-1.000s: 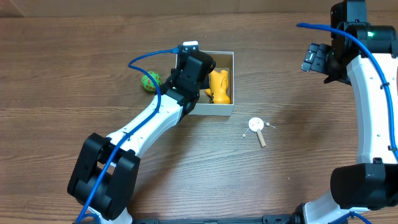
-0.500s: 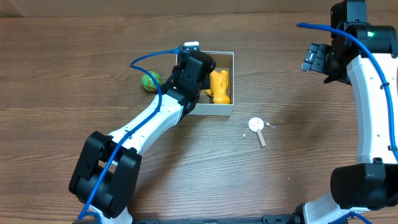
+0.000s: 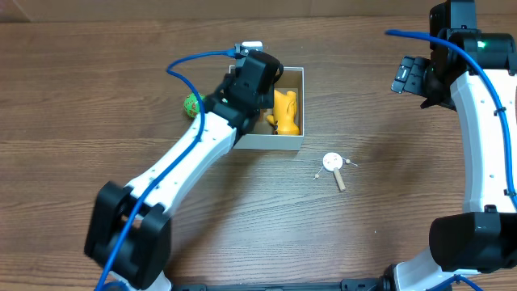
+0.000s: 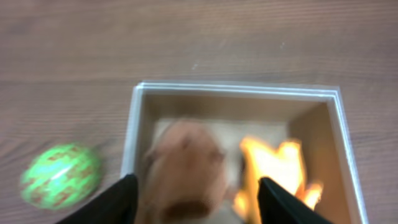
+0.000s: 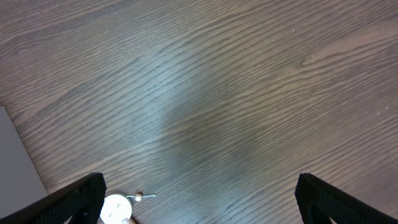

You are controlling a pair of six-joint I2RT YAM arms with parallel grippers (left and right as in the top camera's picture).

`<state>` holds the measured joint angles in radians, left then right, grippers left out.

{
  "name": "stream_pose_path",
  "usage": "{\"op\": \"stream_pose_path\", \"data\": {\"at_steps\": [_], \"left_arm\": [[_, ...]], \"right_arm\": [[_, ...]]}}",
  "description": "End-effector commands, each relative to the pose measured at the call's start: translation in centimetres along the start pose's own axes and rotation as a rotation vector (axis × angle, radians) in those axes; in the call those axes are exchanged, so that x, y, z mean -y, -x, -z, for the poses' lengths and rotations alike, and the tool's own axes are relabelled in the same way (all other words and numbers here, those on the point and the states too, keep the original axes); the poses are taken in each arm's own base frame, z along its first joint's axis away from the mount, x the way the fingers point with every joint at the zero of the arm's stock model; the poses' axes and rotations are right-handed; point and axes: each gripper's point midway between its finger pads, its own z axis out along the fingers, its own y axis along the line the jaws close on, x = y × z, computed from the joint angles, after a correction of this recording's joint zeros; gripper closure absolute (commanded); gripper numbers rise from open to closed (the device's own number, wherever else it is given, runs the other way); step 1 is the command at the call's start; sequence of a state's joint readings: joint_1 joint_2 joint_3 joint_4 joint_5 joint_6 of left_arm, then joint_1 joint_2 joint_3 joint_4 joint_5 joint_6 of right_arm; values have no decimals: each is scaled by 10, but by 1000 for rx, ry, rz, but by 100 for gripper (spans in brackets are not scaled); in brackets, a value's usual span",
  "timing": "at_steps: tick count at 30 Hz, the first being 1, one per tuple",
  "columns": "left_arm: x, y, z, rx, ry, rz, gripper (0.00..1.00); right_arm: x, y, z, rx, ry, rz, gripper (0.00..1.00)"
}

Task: Pack container
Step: 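Carry the capybara with the left gripper and drop it into box, then move the left gripper to the Rubik's cube and grasp it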

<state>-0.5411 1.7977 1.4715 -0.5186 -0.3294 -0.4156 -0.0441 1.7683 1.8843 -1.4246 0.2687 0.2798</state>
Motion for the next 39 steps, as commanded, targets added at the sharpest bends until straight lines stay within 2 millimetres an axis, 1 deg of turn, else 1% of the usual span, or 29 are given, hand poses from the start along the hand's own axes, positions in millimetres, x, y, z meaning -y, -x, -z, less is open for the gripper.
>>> {"op": "stream_pose_path", "data": {"at_steps": [1, 2, 3, 6, 7, 8, 11, 15, 19, 22, 25, 30, 32, 36, 39], "left_arm": [[-27, 41, 67, 39, 27, 5, 24], [-34, 36, 76, 3, 41, -3, 16], [-44, 27, 87, -45, 60, -13, 0], [-66, 6, 103, -139, 109, -25, 0], [-73, -5, 106, -187, 125, -34, 0], [-80, -16, 108, -240, 140, -42, 0], [-93, -41, 107, -346, 171, -56, 0], [-101, -66, 96, -422, 171, -94, 0], [-101, -88, 83, -475, 140, -128, 2], [-100, -105, 72, -501, 117, -155, 4], [-104, -123, 62, -527, 121, -182, 8], [-108, -149, 52, -566, 116, -220, 11], [-106, -155, 48, -573, 86, -257, 11], [-105, -161, 38, -554, 61, -316, 8], [-110, -162, 30, -539, 57, -333, 6]], "right_arm": [[0, 4, 5, 23, 2, -5, 0], [0, 4, 5, 23, 2, -5, 0], [0, 4, 5, 23, 2, -5, 0], [0, 4, 5, 23, 2, -5, 0], [0, 4, 5, 23, 2, -5, 0], [0, 4, 5, 23, 2, -5, 0], [0, 4, 5, 23, 2, -5, 0], [0, 4, 5, 23, 2, -5, 0], [0, 4, 5, 23, 2, -5, 0], [0, 4, 5, 23, 2, -5, 0], [0, 4, 5, 23, 2, -5, 0], [0, 4, 5, 23, 2, -5, 0], [0, 4, 5, 23, 3, -5, 0], [0, 4, 5, 23, 2, -5, 0], [0, 4, 5, 23, 2, -5, 0]]}}
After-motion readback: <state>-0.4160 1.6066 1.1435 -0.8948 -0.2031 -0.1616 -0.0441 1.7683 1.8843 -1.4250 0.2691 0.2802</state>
